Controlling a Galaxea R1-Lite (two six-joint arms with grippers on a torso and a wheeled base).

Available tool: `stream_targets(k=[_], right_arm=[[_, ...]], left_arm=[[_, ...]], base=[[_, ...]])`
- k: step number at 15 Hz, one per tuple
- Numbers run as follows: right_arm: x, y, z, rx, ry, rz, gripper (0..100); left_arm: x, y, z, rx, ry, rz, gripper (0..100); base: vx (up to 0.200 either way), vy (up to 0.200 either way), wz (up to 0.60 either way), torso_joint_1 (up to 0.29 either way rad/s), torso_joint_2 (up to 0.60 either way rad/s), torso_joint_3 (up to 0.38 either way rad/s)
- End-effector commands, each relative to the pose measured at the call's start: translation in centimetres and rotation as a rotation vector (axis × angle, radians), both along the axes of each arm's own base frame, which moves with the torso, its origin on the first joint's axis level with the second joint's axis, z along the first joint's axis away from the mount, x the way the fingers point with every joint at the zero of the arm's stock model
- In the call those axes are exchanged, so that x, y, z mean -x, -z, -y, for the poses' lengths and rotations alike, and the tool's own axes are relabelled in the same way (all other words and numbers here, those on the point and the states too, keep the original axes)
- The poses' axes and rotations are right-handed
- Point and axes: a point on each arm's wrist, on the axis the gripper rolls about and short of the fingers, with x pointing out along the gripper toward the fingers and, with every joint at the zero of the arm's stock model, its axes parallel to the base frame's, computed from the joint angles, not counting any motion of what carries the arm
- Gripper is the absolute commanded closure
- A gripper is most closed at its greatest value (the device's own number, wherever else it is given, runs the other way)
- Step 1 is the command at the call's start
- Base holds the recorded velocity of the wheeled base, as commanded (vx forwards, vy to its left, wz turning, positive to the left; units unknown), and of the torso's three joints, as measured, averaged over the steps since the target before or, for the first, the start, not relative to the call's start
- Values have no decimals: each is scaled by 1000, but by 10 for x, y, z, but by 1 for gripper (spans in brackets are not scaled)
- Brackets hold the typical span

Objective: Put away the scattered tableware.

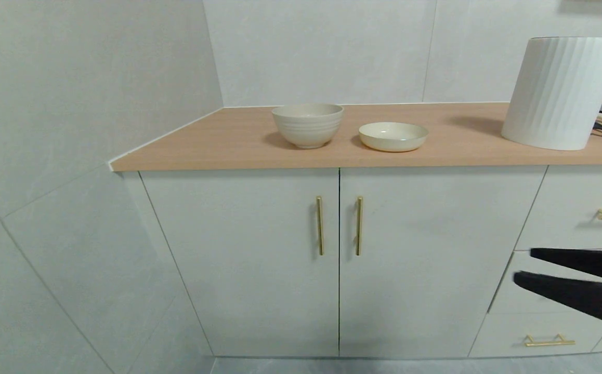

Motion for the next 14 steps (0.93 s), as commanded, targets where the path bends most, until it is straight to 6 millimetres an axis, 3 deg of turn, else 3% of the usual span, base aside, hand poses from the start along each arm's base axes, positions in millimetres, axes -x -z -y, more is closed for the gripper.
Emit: stream_targets(k=[1, 3, 4, 5, 7, 11, 14], right_arm=[[-75, 5, -49, -13, -141, -121, 0], [-107, 6, -73, -9, -179, -130, 0], [-113, 7, -79, -8, -189, -132, 0], [-122, 13, -95, -1, -222, -147, 0], [-136, 35, -109, 24, -238, -199, 0], [-166, 69, -119, 13, -205, -175, 0], [-178, 79, -124, -40, -149, -158, 0]], left_arm=[[0, 0, 0, 0, 0, 0, 0], [0, 0, 0, 0, 0, 0, 0], [0, 0, 0, 0, 0, 0, 0], [0, 0, 0, 0, 0, 0, 0], [0, 0, 0, 0, 0, 0, 0], [0, 0, 0, 0, 0, 0, 0], [0, 0, 0, 0, 0, 0, 0]], base=[[0, 0, 0, 0, 0, 0], [0, 0, 0, 0, 0, 0], [0, 0, 0, 0, 0, 0], [0, 0, 0, 0, 0, 0], [0, 0, 0, 0, 0, 0], [0, 0, 0, 0, 0, 0], [0, 0, 0, 0, 0, 0]])
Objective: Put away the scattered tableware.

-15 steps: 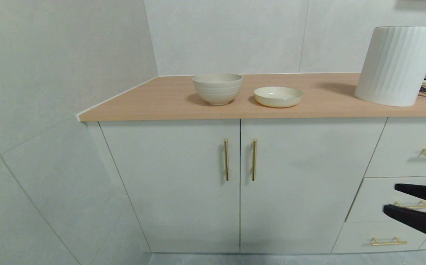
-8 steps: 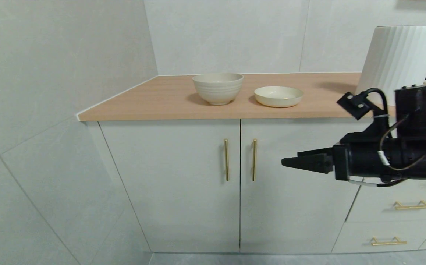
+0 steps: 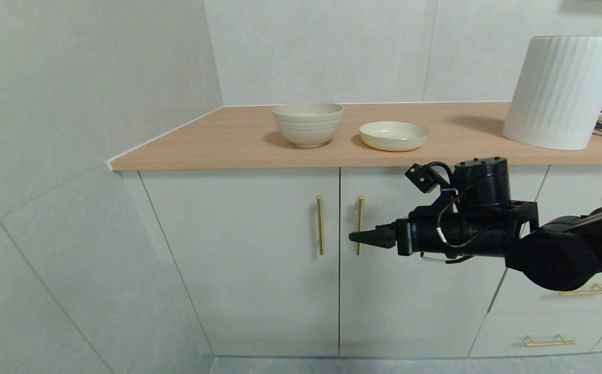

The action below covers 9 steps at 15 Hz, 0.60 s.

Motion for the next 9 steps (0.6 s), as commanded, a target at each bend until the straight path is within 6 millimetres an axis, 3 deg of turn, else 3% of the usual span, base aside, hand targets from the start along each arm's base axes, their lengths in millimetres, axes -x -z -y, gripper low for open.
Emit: stream_targets(k=[1, 9], right_arm=[[-9, 19, -4, -3, 20, -46, 0], [-25, 29, -14, -88, 108, 11, 0]], left_arm=[[0, 0, 0, 0, 0, 0, 0], [0, 0, 0, 0, 0, 0, 0]], base=[[0, 0, 0, 0, 0, 0], [0, 0, 0, 0, 0, 0]])
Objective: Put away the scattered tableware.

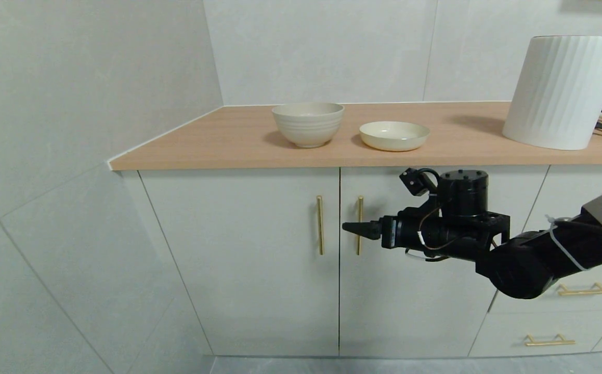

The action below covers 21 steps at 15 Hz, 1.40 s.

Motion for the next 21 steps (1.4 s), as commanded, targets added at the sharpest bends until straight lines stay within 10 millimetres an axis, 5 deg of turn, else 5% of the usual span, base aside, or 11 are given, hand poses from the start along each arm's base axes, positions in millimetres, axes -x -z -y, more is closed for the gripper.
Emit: stream_targets(k=[1, 21], right_arm=[[-2, 5, -5, -32, 1, -24, 0], [0, 21, -33, -82, 7, -33, 0]], left_arm=[[0, 0, 0, 0, -1, 0, 0], [0, 0, 0, 0, -1, 0, 0]], base=[[0, 0, 0, 0, 0, 0], [0, 0, 0, 0, 0, 0]])
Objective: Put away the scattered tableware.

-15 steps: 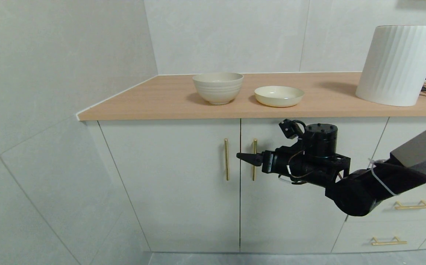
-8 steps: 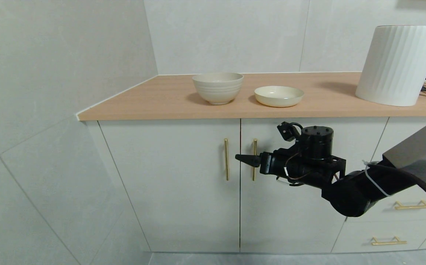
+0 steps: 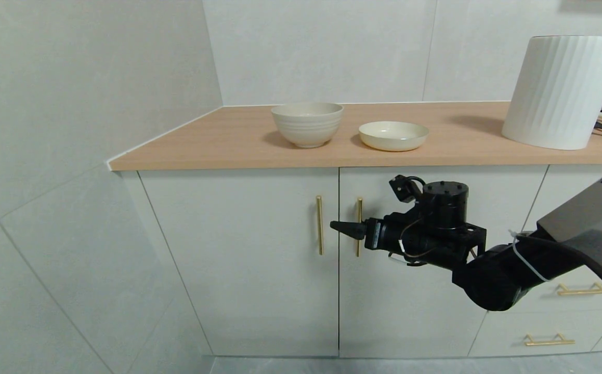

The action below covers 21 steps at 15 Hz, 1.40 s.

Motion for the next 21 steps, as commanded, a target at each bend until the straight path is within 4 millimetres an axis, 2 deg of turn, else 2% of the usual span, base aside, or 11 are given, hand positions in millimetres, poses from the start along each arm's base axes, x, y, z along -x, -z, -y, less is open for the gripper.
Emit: stream_targets(k=[1, 9, 16, 21], right_arm=[[2, -1, -1, -2, -10, -3, 0], [11, -1, -4, -11, -32, -30, 0], [59, -22, 25, -13, -104, -52, 0], [77, -28, 36, -15, -104, -55, 0]], left_arm=[[0, 0, 0, 0, 0, 0, 0], [0, 0, 0, 0, 0, 0, 0], [0, 0, 0, 0, 0, 0, 0], [0, 0, 0, 0, 0, 0, 0]], base=[[0, 0, 0, 0, 0, 0], [0, 0, 0, 0, 0, 0], [0, 0, 0, 0, 0, 0], [0, 0, 0, 0, 0, 0]])
